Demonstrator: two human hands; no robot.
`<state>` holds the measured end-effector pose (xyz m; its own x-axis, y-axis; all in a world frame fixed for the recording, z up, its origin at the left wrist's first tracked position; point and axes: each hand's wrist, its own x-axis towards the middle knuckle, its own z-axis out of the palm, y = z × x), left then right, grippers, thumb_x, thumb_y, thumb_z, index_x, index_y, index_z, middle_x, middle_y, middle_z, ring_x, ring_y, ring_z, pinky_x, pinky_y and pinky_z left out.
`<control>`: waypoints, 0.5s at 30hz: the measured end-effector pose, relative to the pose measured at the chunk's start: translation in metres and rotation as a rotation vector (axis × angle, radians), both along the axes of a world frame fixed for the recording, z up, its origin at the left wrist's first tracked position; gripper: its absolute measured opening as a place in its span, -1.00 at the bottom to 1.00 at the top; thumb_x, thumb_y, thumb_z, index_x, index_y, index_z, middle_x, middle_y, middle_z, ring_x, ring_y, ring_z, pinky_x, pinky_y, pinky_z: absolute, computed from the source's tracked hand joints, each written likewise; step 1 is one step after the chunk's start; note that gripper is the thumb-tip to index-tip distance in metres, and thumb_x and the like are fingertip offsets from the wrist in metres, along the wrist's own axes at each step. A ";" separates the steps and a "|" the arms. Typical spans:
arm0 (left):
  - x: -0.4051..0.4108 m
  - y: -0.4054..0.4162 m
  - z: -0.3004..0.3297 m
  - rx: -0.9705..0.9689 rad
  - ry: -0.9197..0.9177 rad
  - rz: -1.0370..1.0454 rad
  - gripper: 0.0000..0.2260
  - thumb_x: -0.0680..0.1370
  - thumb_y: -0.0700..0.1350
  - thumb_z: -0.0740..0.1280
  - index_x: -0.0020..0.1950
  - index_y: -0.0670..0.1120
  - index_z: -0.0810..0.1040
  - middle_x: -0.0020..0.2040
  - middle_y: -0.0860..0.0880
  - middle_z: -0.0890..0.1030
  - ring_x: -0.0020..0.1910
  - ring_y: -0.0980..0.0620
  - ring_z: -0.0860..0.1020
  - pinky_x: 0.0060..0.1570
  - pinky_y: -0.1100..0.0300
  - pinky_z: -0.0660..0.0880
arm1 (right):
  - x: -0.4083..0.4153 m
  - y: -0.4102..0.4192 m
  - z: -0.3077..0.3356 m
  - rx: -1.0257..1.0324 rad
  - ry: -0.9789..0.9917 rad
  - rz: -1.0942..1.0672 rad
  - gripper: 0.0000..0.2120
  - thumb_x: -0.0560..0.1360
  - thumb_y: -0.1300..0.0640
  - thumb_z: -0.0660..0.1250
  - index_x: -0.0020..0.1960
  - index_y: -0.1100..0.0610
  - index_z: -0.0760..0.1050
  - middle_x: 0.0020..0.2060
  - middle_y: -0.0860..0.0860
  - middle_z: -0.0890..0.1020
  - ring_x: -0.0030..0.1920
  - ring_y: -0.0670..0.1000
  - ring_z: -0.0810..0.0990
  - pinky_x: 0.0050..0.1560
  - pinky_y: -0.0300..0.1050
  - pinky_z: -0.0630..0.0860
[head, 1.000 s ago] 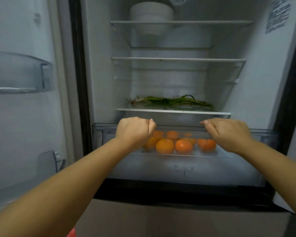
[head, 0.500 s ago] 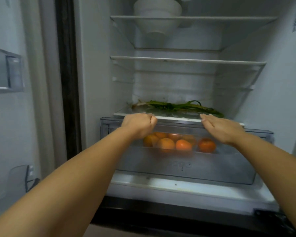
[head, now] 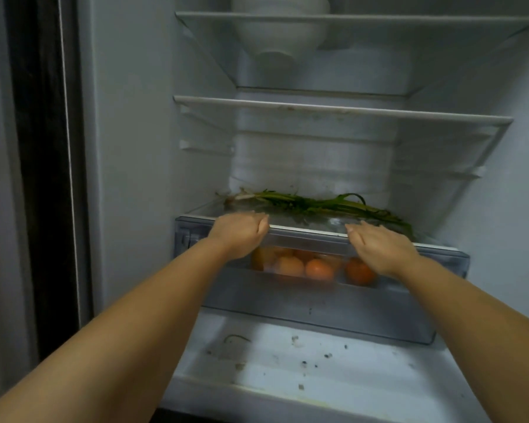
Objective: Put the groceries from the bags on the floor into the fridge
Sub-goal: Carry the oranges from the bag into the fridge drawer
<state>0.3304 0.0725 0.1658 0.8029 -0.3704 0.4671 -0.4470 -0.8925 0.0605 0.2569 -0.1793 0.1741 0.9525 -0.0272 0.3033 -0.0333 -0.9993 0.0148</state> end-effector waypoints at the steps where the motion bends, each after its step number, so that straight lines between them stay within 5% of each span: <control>1: 0.004 0.000 -0.002 -0.002 -0.035 0.011 -0.60 0.65 0.04 -0.07 0.29 0.00 0.47 0.30 -0.07 0.52 0.22 -0.12 0.49 0.09 0.05 0.41 | 0.003 -0.002 -0.001 0.008 -0.019 -0.007 -0.54 0.65 0.00 -0.17 0.47 0.03 0.25 0.50 0.02 0.26 0.51 0.02 0.18 0.48 0.03 0.14; 4: 0.009 0.000 -0.006 -0.015 -0.070 0.004 -0.61 0.65 0.03 -0.06 0.26 0.00 0.50 0.29 -0.05 0.53 0.23 -0.08 0.48 0.12 0.06 0.41 | 0.004 -0.003 -0.003 0.019 -0.055 0.008 -0.55 0.65 0.00 -0.15 0.45 0.02 0.29 0.48 0.00 0.28 0.50 0.01 0.19 0.44 -0.01 0.18; 7: 0.003 0.000 -0.004 -0.038 -0.042 -0.041 -0.57 0.67 0.05 -0.08 0.46 -0.04 0.32 0.49 -0.03 0.31 0.49 0.01 0.21 0.41 0.10 0.17 | 0.003 -0.001 -0.005 -0.004 -0.099 0.058 -0.53 0.66 0.02 -0.16 0.52 0.10 0.16 0.52 0.01 0.19 0.54 -0.01 0.05 0.50 -0.04 0.01; 11: -0.025 0.002 -0.015 -0.025 0.019 -0.025 -0.51 0.65 0.12 -0.07 0.52 -0.07 0.16 0.55 -0.04 0.16 0.54 -0.01 0.05 0.50 -0.03 -0.09 | -0.014 0.006 -0.015 -0.096 -0.108 0.003 -0.49 0.65 -0.07 -0.13 0.55 0.09 0.02 0.54 0.03 0.12 0.54 0.03 0.03 0.51 0.02 -0.01; 15: -0.073 0.019 -0.030 -0.120 0.205 -0.066 -0.49 0.64 0.13 0.00 0.54 -0.07 0.11 0.57 -0.08 0.05 0.55 -0.08 0.01 0.49 -0.03 0.05 | -0.061 0.023 -0.031 -0.164 0.005 -0.048 -0.42 0.63 -0.13 -0.05 0.56 0.04 -0.11 0.56 0.07 -0.04 0.55 0.08 -0.06 0.50 0.10 0.01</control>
